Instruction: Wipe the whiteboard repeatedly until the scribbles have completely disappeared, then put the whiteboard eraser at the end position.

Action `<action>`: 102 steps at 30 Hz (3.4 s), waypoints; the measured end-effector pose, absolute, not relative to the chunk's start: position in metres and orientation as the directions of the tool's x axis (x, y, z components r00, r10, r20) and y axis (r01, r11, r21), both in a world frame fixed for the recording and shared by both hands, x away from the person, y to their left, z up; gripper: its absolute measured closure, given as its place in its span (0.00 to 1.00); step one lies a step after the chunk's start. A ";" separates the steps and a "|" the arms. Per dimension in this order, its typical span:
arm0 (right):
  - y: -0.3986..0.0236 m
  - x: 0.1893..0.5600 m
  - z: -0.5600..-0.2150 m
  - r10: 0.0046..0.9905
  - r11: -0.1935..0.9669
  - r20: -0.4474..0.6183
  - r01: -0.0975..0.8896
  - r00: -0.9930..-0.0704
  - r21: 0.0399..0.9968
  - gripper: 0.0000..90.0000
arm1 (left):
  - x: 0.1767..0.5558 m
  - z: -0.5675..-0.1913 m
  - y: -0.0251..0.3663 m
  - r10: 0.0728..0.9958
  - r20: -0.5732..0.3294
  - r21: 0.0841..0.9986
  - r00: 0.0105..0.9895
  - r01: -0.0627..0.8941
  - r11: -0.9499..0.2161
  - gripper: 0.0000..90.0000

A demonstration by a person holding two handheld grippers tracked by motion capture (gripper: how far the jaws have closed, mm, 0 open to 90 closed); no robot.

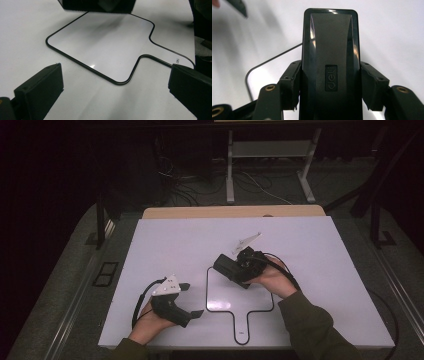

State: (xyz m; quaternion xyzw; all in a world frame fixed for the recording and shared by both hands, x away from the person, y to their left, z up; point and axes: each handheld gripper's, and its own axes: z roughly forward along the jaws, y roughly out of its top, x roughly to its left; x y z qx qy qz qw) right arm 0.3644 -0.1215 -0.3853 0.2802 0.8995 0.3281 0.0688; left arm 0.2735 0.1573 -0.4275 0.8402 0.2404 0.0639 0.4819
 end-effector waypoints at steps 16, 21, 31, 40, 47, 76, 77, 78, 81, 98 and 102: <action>-0.139 0.432 -0.384 0.676 0.533 0.076 0.557 -0.733 0.637 0.43 | 0.273 -0.427 0.160 0.470 -0.123 0.844 0.874 0.341 -0.414 0.00; -0.140 0.453 -0.389 0.709 0.516 0.080 0.593 -0.700 0.618 0.43 | 0.273 -0.426 0.162 0.473 -0.128 0.843 0.872 0.347 -0.412 0.00; -0.139 0.489 -0.406 0.744 0.511 0.072 0.635 -0.664 0.580 0.43 | 0.274 -0.426 0.162 0.470 -0.131 0.846 0.873 0.345 -0.407 0.00; -0.129 0.504 -0.414 0.748 0.521 0.062 0.643 -0.661 0.561 0.43 | 0.273 -0.426 0.163 0.471 -0.137 0.849 0.871 0.349 -0.397 0.00; -0.124 0.512 -0.425 0.748 0.543 0.046 0.650 -0.662 0.532 0.43 | 0.274 -0.426 0.164 0.471 -0.136 0.851 0.872 0.346 -0.395 0.00; -0.153 0.485 -0.403 0.741 0.450 0.096 0.597 -0.665 0.664 0.30 | 0.281 -0.428 0.164 0.490 -0.137 0.846 0.861 0.359 -0.393 0.00; -0.155 0.483 -0.401 0.738 0.443 0.107 0.598 -0.667 0.668 0.30 | 0.282 -0.429 0.164 0.494 -0.136 0.848 0.859 0.359 -0.391 0.00; -0.156 0.481 -0.400 0.731 0.443 0.110 0.591 -0.673 0.674 0.30 | 0.284 -0.430 0.164 0.496 -0.133 0.848 0.858 0.357 -0.391 0.00; -0.161 0.473 -0.395 0.727 0.432 0.115 0.582 -0.677 0.689 0.29 | 0.286 -0.431 0.163 0.501 -0.130 0.848 0.856 0.358 -0.391 0.00; -0.192 0.422 -0.390 0.693 0.371 0.158 0.536 -0.704 0.758 0.28 | 0.283 -0.433 0.169 0.512 -0.118 0.847 0.851 0.356 -0.395 0.00; -0.196 0.412 -0.392 0.693 0.363 0.152 0.523 -0.705 0.771 0.26 | 0.282 -0.433 0.169 0.510 -0.115 0.847 0.853 0.352 -0.398 0.00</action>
